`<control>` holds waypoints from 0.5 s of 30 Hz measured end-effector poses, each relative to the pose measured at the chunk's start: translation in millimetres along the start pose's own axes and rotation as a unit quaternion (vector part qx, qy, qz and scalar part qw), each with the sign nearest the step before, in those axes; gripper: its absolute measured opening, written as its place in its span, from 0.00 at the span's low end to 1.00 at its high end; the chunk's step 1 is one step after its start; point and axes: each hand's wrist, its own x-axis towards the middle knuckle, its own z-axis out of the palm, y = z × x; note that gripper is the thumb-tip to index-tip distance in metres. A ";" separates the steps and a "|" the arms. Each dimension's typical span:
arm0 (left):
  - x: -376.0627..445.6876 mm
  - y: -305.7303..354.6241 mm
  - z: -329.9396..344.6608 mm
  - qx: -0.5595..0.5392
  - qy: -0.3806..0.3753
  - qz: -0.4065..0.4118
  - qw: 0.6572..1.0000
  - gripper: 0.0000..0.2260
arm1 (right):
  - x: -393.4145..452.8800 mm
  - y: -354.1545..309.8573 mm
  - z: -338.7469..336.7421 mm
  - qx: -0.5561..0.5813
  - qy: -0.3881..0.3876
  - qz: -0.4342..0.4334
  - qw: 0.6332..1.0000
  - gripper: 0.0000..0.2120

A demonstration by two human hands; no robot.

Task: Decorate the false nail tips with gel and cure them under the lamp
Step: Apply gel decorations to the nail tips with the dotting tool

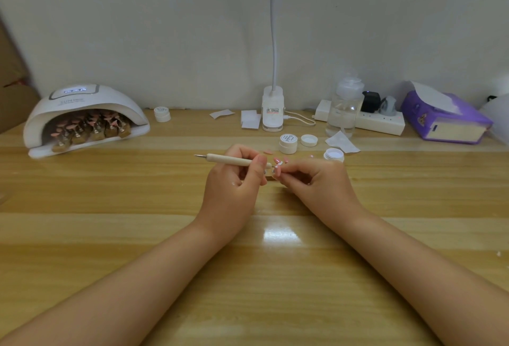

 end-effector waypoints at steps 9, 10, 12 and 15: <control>0.1 1.9 -0.5 -0.008 0.005 0.007 1.000 0.06 | 0.3 -0.9 -0.1 -0.007 0.003 -0.003 1.000 0.04; 0.3 2.0 -1.1 -0.014 0.011 0.013 1.000 0.06 | 0.2 -1.2 -0.3 -0.007 0.004 -0.002 1.000 0.04; 1.0 3.4 -2.5 -0.027 0.023 0.022 0.999 0.06 | 0.2 -1.5 -0.7 -0.010 0.005 -0.003 1.000 0.04; 2.5 8.1 -3.1 -0.056 0.033 0.034 0.997 0.06 | 0.1 -2.1 -1.0 -0.008 0.004 -0.001 1.000 0.04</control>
